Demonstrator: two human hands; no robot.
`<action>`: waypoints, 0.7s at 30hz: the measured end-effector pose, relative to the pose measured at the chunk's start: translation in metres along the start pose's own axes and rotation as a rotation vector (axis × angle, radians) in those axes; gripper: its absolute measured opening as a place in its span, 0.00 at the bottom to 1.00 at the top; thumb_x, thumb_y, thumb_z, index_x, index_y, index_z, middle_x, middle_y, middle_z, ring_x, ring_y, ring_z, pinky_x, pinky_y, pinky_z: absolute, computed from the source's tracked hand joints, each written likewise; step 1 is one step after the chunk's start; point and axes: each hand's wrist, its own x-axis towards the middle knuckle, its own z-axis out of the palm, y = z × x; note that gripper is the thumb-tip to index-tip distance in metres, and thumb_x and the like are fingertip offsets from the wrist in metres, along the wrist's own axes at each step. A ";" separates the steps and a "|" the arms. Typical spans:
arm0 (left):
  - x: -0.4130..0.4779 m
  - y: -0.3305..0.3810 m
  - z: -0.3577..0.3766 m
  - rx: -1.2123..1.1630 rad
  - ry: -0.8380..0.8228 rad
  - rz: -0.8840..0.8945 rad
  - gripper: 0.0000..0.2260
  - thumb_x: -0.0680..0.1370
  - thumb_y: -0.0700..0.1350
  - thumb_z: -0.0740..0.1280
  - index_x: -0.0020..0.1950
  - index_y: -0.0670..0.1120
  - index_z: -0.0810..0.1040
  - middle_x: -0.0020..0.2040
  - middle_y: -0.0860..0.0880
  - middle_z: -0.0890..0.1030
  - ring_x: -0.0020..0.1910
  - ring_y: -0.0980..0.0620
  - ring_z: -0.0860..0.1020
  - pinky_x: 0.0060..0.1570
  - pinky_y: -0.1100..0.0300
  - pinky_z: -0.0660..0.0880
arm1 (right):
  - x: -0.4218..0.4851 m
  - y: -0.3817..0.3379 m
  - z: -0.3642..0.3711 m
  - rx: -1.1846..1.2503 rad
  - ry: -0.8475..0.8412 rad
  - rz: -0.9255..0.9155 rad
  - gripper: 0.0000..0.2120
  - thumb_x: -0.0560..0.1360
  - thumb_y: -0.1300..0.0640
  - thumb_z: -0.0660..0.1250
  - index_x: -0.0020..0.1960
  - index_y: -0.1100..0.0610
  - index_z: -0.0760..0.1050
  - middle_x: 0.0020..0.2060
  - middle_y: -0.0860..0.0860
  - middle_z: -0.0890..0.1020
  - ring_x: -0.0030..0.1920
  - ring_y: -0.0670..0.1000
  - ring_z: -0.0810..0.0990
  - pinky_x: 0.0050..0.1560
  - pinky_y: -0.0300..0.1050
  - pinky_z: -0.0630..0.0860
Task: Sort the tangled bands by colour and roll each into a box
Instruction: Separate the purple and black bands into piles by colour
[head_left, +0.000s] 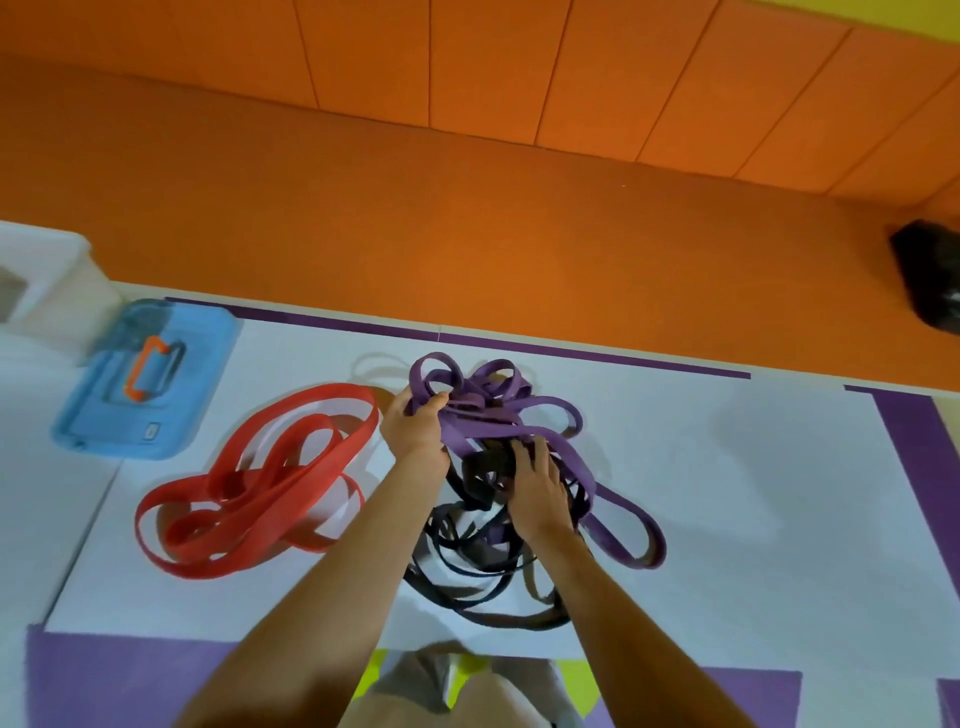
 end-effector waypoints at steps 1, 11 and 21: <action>0.000 -0.001 -0.001 0.006 0.004 -0.006 0.17 0.76 0.34 0.77 0.65 0.40 0.83 0.61 0.39 0.84 0.59 0.37 0.84 0.62 0.42 0.81 | 0.002 -0.003 0.001 0.056 0.009 0.026 0.33 0.83 0.59 0.66 0.83 0.50 0.56 0.82 0.56 0.63 0.79 0.64 0.65 0.74 0.69 0.70; 0.000 0.012 0.004 -0.095 -0.049 -0.031 0.21 0.77 0.31 0.74 0.70 0.42 0.80 0.65 0.39 0.82 0.62 0.37 0.82 0.64 0.41 0.80 | -0.007 -0.003 0.000 0.215 0.117 0.040 0.26 0.79 0.57 0.72 0.70 0.50 0.62 0.53 0.53 0.85 0.51 0.57 0.86 0.50 0.53 0.82; 0.009 0.009 -0.002 -0.289 0.010 -0.066 0.19 0.77 0.30 0.74 0.66 0.44 0.81 0.61 0.43 0.85 0.53 0.41 0.85 0.35 0.60 0.82 | -0.074 0.032 -0.048 0.597 0.278 -0.151 0.23 0.74 0.63 0.66 0.57 0.37 0.65 0.41 0.41 0.77 0.36 0.46 0.79 0.31 0.39 0.75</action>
